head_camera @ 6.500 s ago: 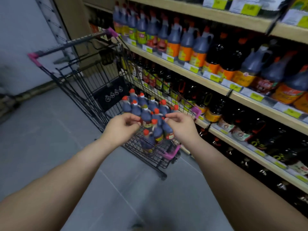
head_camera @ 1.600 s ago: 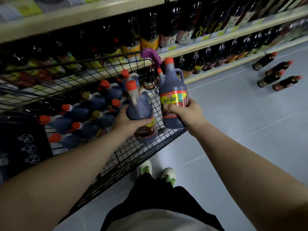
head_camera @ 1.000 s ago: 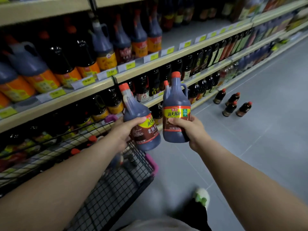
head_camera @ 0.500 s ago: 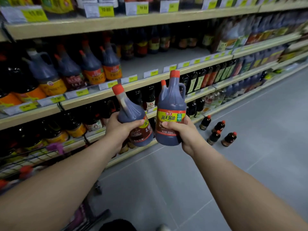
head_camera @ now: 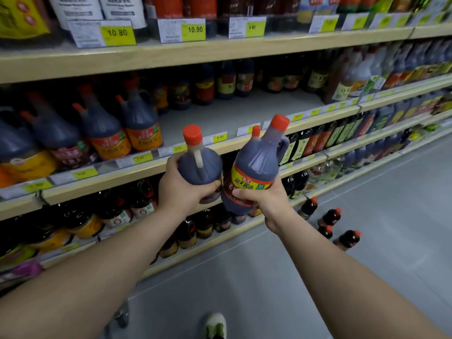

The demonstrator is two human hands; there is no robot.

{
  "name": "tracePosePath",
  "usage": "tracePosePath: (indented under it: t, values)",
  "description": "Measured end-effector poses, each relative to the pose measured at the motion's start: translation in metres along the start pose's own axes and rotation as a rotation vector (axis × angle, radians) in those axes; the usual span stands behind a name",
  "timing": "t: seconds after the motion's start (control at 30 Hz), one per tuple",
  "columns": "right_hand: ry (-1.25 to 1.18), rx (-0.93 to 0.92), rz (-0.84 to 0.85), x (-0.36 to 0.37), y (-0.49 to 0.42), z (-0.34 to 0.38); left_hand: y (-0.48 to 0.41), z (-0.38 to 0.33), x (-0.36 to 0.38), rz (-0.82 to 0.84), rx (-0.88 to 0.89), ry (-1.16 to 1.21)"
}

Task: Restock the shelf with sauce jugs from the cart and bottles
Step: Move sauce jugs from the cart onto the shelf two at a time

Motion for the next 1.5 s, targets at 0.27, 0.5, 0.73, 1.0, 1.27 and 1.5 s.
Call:
tracePosePath:
  t: [0.27, 0.5, 0.73, 1.0, 1.27, 1.5]
  values:
    - [0.102, -0.225, 0.027, 0.021, -0.092, 0.040, -0.068, -0.033, 0.010, -0.130, 0.138, 0.047]
    - [0.181, -0.366, 0.085, 0.033, -0.158, 0.057, -0.117, -0.044, 0.028, -0.237, 0.154, 0.015]
    - [0.245, -0.525, 0.157, 0.033, -0.225, 0.061, -0.156, -0.044, 0.066, -0.356, 0.135, 0.027]
    - [0.284, -0.514, 0.194, 0.033, -0.288, 0.045, -0.186, -0.035, 0.098, -0.462, 0.064, -0.031]
    - [0.666, -0.395, 0.134, 0.045, -0.315, 0.028, -0.209, -0.024, 0.108, -0.537, -0.096, -0.049]
    - [0.775, -0.353, 0.176, 0.054, -0.322, 0.021, -0.222, -0.016, 0.102, -0.573, -0.130, -0.133]
Point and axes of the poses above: each hand's wrist, its own y-axis away from the middle knuckle, its own x-axis out of the palm, z = x × y, the point moved 5 cm from there along -y, towards the middle knuckle, and after that the axes turned 14 degrees about -y, right-handed, at the moved point
